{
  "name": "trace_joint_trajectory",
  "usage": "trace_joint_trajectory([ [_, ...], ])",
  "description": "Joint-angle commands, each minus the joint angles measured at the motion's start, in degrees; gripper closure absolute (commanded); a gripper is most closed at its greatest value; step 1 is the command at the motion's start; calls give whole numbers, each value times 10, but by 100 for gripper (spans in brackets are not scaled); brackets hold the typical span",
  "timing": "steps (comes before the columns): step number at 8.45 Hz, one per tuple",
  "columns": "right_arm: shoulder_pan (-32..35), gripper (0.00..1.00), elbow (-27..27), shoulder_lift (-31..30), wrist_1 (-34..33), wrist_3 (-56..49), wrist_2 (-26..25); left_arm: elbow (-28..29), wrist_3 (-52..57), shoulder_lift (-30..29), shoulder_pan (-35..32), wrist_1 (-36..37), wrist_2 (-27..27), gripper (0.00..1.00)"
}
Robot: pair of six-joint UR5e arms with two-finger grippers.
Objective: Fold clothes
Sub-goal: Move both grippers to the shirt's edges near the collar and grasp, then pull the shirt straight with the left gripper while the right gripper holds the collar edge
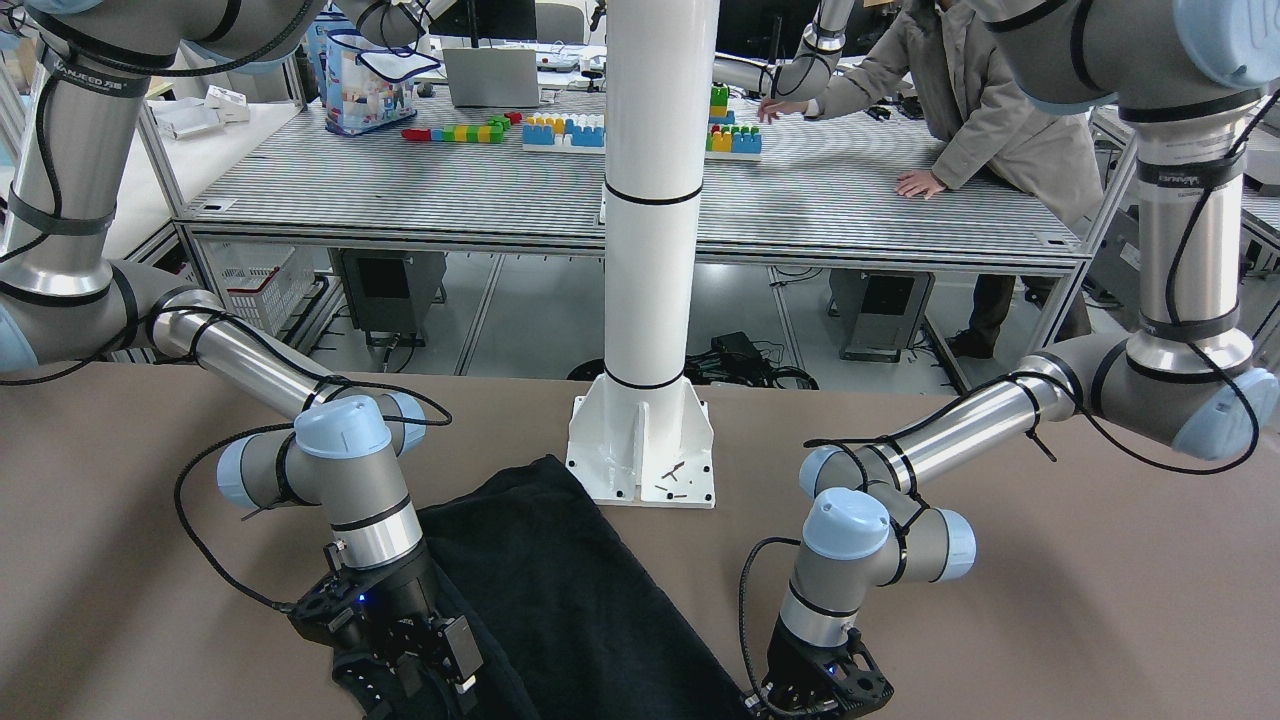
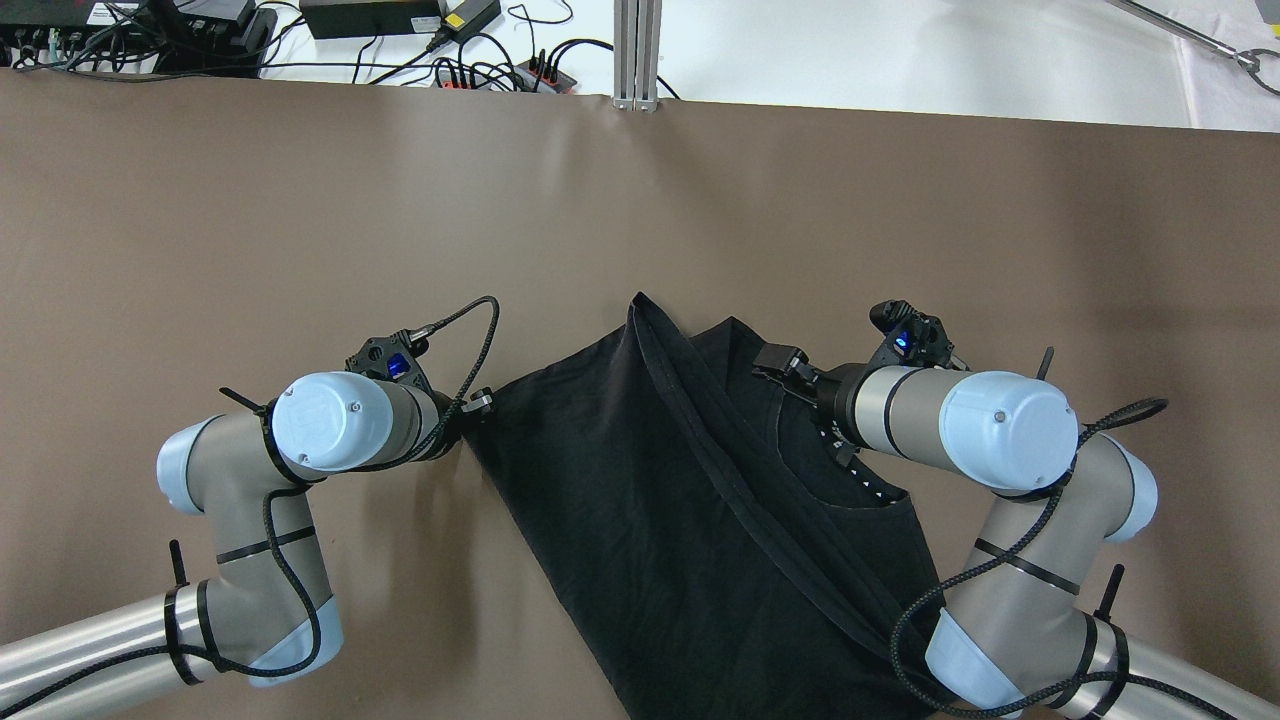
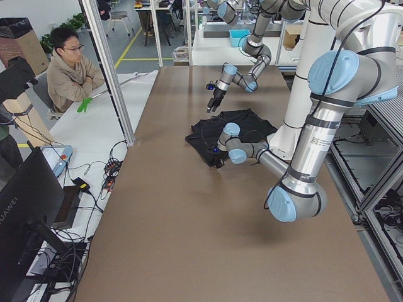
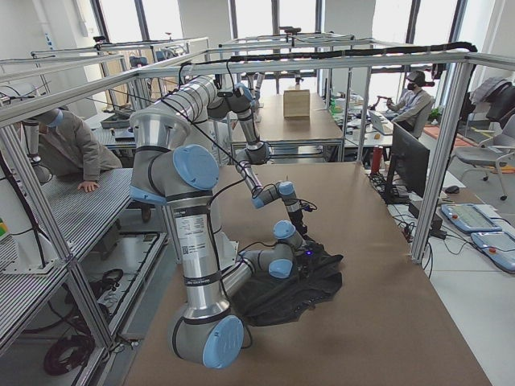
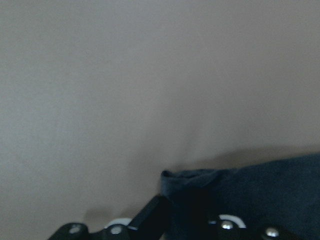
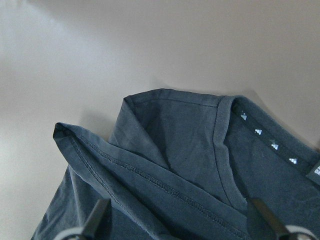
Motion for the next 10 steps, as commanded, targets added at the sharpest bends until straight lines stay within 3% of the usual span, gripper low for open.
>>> trace_joint_trajectory([
  [1, 0, 5, 0, -1, 2, 3, 0, -7, 38, -18, -29, -1, -43, 100],
  [3, -1, 5, 0, 0, 5, 5, 0, 5, 97, -41, -103, 4, -106, 100],
  [4, -2, 5, 2, 1, 7, 6, 1, 51, 131, -65, -146, 3, -131, 100],
  [5, -4, 5, 2, 1, 7, 5, 1, 144, 168, -125, -181, -1, -149, 100],
  [7, -11, 5, 4, 1, 6, 1, 1, 396, 179, -315, -205, -46, -147, 100],
  [8, -14, 5, 4, 1, 7, 3, 1, 467, 179, -362, -204, -73, -141, 100],
  [10, -26, 5, 3, 0, 6, 0, -1, 543, 179, -404, -200, -112, -123, 100],
])
